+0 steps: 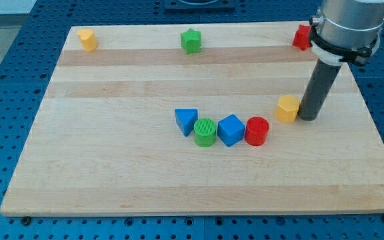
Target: Move the yellow hexagon to the top right of red circle
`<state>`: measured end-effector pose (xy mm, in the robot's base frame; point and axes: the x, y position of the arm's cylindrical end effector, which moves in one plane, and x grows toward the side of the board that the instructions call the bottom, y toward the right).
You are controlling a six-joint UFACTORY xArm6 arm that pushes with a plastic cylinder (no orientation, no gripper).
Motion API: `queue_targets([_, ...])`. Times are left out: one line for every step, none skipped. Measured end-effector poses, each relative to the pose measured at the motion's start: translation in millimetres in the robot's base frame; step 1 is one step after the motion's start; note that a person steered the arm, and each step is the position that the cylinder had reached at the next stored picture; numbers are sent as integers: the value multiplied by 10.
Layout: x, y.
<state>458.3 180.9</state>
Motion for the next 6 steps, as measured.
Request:
queue_targets([0,-64])
queue_targets([0,-103])
queue_targets([0,-103])
queue_targets([-21,-103])
queue_targets([-51,-103])
queue_targets([-51,-105])
